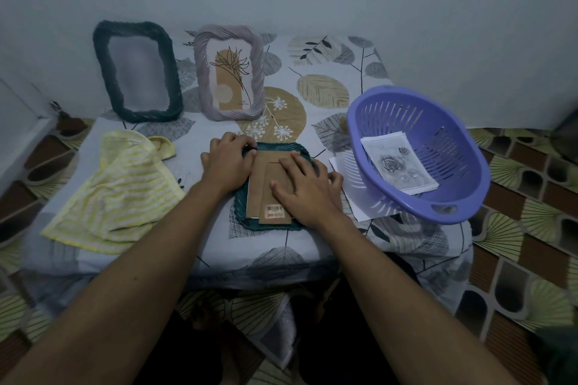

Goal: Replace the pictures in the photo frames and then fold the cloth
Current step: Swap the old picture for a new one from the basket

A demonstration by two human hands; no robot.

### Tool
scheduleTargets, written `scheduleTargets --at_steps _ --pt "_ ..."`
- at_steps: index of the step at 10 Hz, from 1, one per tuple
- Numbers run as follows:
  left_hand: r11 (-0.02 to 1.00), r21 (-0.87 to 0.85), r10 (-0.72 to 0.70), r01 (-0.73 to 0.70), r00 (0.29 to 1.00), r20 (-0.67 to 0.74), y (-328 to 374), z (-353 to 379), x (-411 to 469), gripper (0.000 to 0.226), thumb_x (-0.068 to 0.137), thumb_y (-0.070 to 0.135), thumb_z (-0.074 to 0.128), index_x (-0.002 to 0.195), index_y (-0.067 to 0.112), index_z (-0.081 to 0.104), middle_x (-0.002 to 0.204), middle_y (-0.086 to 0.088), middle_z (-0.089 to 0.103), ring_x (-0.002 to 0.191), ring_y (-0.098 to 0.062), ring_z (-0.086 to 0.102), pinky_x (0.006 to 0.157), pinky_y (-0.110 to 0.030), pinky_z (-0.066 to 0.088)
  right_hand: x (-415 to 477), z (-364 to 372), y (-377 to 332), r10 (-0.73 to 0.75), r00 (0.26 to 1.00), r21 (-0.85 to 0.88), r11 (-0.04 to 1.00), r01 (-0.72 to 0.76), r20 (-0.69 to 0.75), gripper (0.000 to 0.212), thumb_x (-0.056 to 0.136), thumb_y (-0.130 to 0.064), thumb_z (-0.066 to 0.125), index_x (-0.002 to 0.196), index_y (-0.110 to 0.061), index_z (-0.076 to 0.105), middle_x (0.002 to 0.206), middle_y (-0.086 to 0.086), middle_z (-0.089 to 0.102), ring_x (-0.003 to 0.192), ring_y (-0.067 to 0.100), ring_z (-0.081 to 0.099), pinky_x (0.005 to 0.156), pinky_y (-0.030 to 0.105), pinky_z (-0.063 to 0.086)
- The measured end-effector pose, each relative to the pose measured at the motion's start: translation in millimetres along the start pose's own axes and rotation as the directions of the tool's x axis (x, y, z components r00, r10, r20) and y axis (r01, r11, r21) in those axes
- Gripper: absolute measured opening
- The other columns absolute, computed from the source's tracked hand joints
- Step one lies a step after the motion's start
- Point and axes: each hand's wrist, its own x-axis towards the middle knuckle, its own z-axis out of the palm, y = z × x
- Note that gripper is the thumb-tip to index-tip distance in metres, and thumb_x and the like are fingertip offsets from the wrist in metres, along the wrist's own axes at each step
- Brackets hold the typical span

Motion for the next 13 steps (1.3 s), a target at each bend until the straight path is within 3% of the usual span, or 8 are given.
scheduleTargets --at_steps 3,5,6,7,8,10,11,13 --pt "0.997 -0.081 0.006 -0.007 1.0 -0.012 -6.0 -0.7 -1.6 0.026 0.102 0.024 0.048 0.115 0.029 0.069 0.125 0.001 0.058 0.123 -0.029 0.042 0.095 -0.043 0.03 -0.3 -0.2 0.2 -0.003 1.0 0.001 1.0 0.003 0.006 0.06 0.095 -0.069 0.029 0.149 -0.043 0.029 0.164 -0.014 0.017 0.145 0.021 0.017 0.105 0.046 0.016" --pt "0.983 -0.176 0.047 -0.055 0.997 -0.055 -12.7 -5.8 -8.6 0.042 0.097 0.012 0.04 0.125 0.024 0.069 0.125 -0.007 0.069 0.117 -0.033 0.059 0.103 -0.046 0.045 -2.4 -3.3 0.0 -0.016 1.0 0.004 1.0 0.016 0.004 0.059 0.096 -0.067 0.03 0.15 -0.042 0.03 0.164 -0.012 0.018 0.146 0.022 0.017 0.106 0.047 0.018" --pt "0.975 -0.221 0.019 -0.029 0.999 -0.048 -11.5 -11.0 -13.7 0.039 0.101 0.01 0.043 0.133 0.017 0.063 0.133 -0.012 0.064 0.124 -0.03 0.057 0.106 -0.033 0.04 -2.2 -3.7 -0.5 -0.016 1.0 0.005 1.0 0.016 0.011 0.059 0.097 -0.067 0.03 0.15 -0.042 0.03 0.164 -0.012 0.019 0.146 0.022 0.017 0.107 0.047 0.018" --pt "0.977 -0.213 0.026 -0.025 1.0 0.003 -13.2 -14.0 -21.3 0.042 0.103 0.023 0.042 0.143 0.014 0.051 0.136 -0.013 0.06 0.129 -0.033 0.051 0.11 -0.042 0.037 -2.2 -3.7 -0.4 -0.011 1.0 0.003 1.0 0.011 0.013 0.059 0.096 -0.068 0.029 0.15 -0.042 0.029 0.164 -0.012 0.019 0.146 0.022 0.017 0.106 0.047 0.018" --pt "0.999 -0.032 0.037 -0.035 0.997 0.064 -16.6 -12.2 -33.3 0.044 0.103 0.042 0.038 0.139 0.019 0.048 0.132 -0.01 0.059 0.132 -0.031 0.043 0.105 -0.047 0.026 -2.1 -4.0 -0.7 -0.011 1.0 0.005 1.0 0.011 0.017 0.06 0.096 -0.068 0.029 0.15 -0.042 0.029 0.164 -0.012 0.019 0.146 0.023 0.018 0.106 0.048 0.019" --pt "0.986 0.098 0.12 -0.137 0.979 0.164 -20.8 -7.9 -62.6 0.083 0.089 0.075 0.019 0.154 0.023 0.027 0.156 -0.004 0.039 0.147 -0.028 0.026 0.117 -0.05 0.017 -2.1 -3.5 -1.0 0.001 1.0 0.015 1.0 -0.002 0.025 0.056 0.098 -0.066 0.026 0.15 -0.044 0.028 0.164 -0.013 0.017 0.147 0.022 0.017 0.107 0.047 0.017" --pt "0.973 0.18 0.114 -0.144 0.979 0.169 -19.6 -2.1 -67.6 0.098 0.084 0.082 0.018 0.158 0.019 0.014 0.164 -0.003 0.022 0.152 -0.026 0.015 0.122 -0.047 0.01 -3.0 -4.5 -1.9 0.012 0.999 0.056 0.998 -0.014 0.036 0.05 0.103 -0.058 0.022 0.15 -0.045 0.028 0.164 -0.015 0.017 0.148 0.021 0.015 0.111 0.049 0.014" --pt "0.965 0.217 0.122 -0.149 0.983 0.134 -20.6 0.2 -69.6 0.098 0.084 0.084 0.021 0.157 0.019 0.014 0.164 -0.002 0.023 0.152 -0.025 0.016 0.122 -0.047 0.01 -3.3 -7.0 -3.6 0.015 0.999 0.057 0.998 -0.017 0.047 0.048 0.105 -0.052 0.022 0.151 -0.044 0.027 0.164 -0.014 0.017 0.148 0.021 0.015 0.11 0.049 0.014"
